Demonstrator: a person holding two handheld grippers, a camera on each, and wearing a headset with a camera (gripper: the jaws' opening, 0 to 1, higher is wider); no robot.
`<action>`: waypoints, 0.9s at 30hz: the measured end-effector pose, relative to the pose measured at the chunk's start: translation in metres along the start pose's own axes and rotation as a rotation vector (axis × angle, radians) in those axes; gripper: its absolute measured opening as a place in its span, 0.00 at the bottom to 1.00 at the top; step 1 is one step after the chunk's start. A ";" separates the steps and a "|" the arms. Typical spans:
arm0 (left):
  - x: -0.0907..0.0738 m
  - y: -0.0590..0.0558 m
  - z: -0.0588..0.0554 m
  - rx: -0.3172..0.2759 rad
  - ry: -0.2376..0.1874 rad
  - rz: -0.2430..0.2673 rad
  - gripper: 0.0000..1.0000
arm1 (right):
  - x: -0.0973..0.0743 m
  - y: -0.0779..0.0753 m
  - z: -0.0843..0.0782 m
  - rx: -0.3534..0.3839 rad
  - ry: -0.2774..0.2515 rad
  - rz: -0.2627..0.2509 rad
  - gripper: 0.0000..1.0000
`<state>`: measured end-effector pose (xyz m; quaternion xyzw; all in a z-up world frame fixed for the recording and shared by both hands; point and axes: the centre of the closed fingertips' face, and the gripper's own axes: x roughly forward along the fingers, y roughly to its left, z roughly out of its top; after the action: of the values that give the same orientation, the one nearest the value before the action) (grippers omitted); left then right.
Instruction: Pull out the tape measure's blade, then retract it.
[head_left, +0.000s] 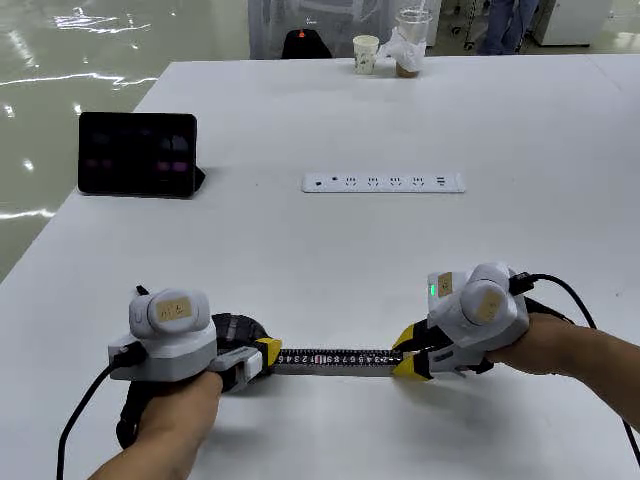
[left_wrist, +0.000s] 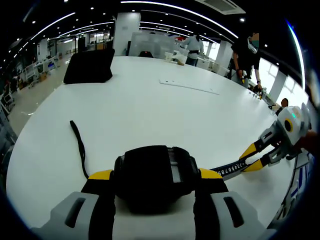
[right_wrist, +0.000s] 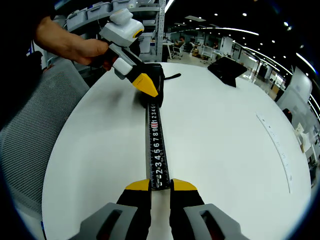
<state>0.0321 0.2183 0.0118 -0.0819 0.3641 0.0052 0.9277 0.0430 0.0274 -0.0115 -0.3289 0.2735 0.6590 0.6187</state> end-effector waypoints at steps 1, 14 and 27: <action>0.000 0.000 0.000 0.000 0.000 0.000 0.58 | 0.000 0.000 0.000 0.000 0.000 0.000 0.10; 0.000 0.000 0.000 0.001 0.001 -0.003 0.58 | 0.007 0.001 0.007 0.000 -0.009 0.005 0.10; 0.000 -0.001 0.000 -0.001 0.001 -0.004 0.58 | 0.015 0.002 0.016 -0.002 -0.017 0.006 0.10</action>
<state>0.0319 0.2176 0.0120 -0.0830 0.3642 0.0032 0.9276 0.0394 0.0486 -0.0128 -0.3232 0.2687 0.6639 0.6185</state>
